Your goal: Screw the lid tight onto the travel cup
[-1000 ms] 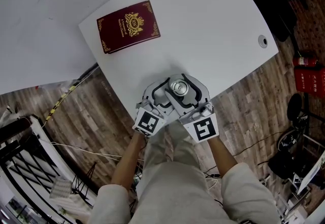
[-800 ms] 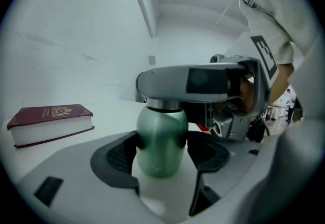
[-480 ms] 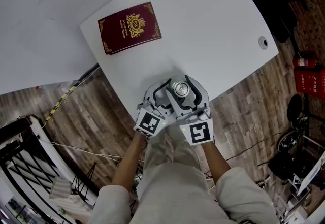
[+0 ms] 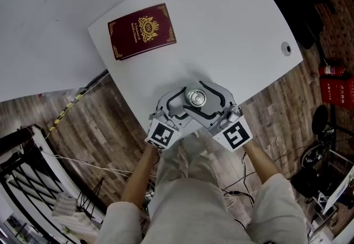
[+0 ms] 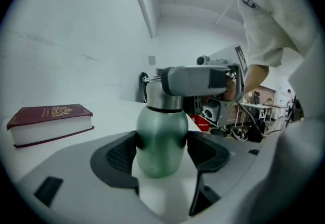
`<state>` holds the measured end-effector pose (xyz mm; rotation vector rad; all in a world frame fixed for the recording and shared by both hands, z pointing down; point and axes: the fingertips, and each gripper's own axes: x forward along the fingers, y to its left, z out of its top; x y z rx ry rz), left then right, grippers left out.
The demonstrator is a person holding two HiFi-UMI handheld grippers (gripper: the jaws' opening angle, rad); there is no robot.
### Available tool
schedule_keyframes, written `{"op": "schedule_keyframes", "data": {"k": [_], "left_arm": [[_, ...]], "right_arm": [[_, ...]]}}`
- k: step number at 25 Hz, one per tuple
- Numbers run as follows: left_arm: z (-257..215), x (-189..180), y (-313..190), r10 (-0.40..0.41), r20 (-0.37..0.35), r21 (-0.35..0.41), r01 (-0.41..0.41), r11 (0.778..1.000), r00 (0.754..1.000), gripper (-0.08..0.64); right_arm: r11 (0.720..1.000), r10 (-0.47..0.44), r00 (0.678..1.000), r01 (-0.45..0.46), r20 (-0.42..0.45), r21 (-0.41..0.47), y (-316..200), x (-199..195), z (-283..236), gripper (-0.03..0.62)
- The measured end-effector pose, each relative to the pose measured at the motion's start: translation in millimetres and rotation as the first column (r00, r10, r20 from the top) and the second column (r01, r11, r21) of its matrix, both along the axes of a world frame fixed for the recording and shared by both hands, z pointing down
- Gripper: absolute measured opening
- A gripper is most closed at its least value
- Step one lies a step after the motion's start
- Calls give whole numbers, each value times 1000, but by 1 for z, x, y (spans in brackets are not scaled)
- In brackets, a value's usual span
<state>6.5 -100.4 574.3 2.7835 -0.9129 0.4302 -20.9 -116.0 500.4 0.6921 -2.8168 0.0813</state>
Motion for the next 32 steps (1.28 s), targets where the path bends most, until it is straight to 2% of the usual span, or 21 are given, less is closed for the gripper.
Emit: {"op": "schedule_keyframes", "data": {"k": [6,13,24,28,32], "left_arm": [[-2,1,1,1,0,1,-1,1000,1000,313],[-2,1,0,0,3,4,0,1000,1000,313],[-1,0,0,-3,8,5,3,1000,1000,311],[-1,0,1,-3,5,2,3,1000,1000,311],[-2,0,1,-3,8,4,3,1000,1000,311]], "right_arm": [[985,-170,983,168,-75,-25,9,-5,5,298],[974,-228,970,225,-83,-41,8,-7,6,261],[1000,-6,998,5,-61,-12,1,-3,8,258],[993,115,993,-115,-41,7,-3,-1,6,258],[971,236,972,-237,6,21,-8,1,1,258]]}}
